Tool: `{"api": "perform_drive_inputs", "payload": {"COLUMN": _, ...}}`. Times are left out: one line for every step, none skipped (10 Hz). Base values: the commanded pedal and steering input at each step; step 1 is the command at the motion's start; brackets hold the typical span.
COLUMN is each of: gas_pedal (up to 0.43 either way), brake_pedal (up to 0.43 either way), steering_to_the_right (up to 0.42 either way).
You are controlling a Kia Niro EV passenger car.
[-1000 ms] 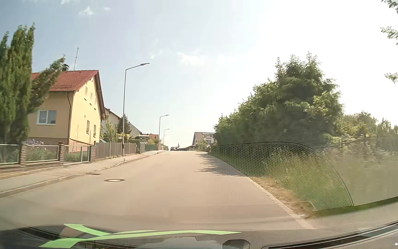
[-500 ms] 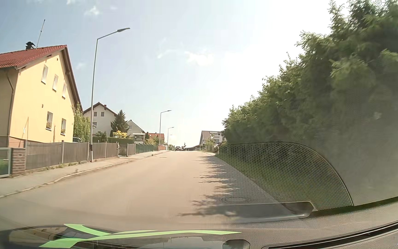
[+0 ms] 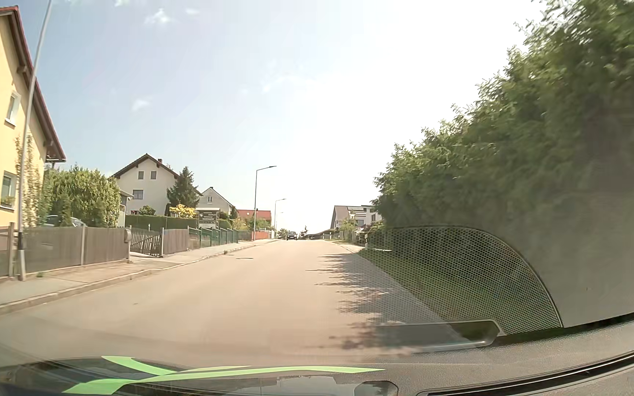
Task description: Follow the waypoints while adhering to traffic rules and regulations
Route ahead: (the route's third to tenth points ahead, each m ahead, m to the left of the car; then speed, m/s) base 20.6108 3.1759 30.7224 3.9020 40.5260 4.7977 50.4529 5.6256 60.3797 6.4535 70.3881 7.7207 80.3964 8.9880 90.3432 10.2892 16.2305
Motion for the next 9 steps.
{"api": "perform_drive_inputs", "payload": {"gas_pedal": 0.189, "brake_pedal": 0.000, "steering_to_the_right": -0.021}}
{"api": "perform_drive_inputs", "payload": {"gas_pedal": 0.177, "brake_pedal": 0.000, "steering_to_the_right": -0.020}}
{"api": "perform_drive_inputs", "payload": {"gas_pedal": 0.157, "brake_pedal": 0.000, "steering_to_the_right": -0.018}}
{"api": "perform_drive_inputs", "payload": {"gas_pedal": 0.150, "brake_pedal": 0.000, "steering_to_the_right": -0.015}}
{"api": "perform_drive_inputs", "payload": {"gas_pedal": 0.150, "brake_pedal": 0.000, "steering_to_the_right": -0.012}}
{"api": "perform_drive_inputs", "payload": {"gas_pedal": 0.157, "brake_pedal": 0.000, "steering_to_the_right": -0.010}}
{"api": "perform_drive_inputs", "payload": {"gas_pedal": 0.169, "brake_pedal": 0.000, "steering_to_the_right": -0.007}}
{"api": "perform_drive_inputs", "payload": {"gas_pedal": 0.177, "brake_pedal": 0.000, "steering_to_the_right": -0.008}}
{"api": "perform_drive_inputs", "payload": {"gas_pedal": 0.197, "brake_pedal": 0.000, "steering_to_the_right": -0.007}}
